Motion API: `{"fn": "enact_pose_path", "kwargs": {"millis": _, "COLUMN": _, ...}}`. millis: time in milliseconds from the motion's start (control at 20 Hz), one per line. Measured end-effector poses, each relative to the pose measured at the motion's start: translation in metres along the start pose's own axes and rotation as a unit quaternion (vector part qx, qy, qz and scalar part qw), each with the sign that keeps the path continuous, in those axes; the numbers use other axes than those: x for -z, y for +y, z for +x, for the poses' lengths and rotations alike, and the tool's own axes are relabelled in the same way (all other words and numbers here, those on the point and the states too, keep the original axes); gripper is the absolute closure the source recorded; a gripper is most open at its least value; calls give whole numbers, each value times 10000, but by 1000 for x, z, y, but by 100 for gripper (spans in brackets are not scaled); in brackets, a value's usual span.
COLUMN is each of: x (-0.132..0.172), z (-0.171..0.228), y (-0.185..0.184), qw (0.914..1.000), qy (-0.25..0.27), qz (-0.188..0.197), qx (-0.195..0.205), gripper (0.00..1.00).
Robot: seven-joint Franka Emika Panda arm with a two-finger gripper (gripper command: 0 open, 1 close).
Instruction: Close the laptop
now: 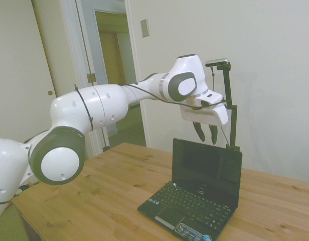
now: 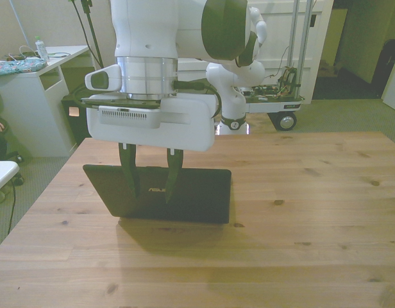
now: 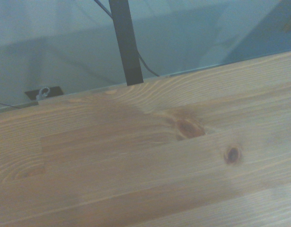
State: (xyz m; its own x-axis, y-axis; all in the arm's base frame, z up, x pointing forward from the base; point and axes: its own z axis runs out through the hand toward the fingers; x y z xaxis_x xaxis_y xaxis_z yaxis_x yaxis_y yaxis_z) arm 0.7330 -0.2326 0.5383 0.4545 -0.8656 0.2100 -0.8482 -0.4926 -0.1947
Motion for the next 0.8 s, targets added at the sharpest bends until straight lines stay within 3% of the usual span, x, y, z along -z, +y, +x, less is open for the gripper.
{"fn": "enact_pose_path", "kwargs": {"millis": 800, "x": 10, "z": -3, "y": 17, "qw": 9985, "qy": -394, "qz": -296, "qx": -246, "gripper": 100}}
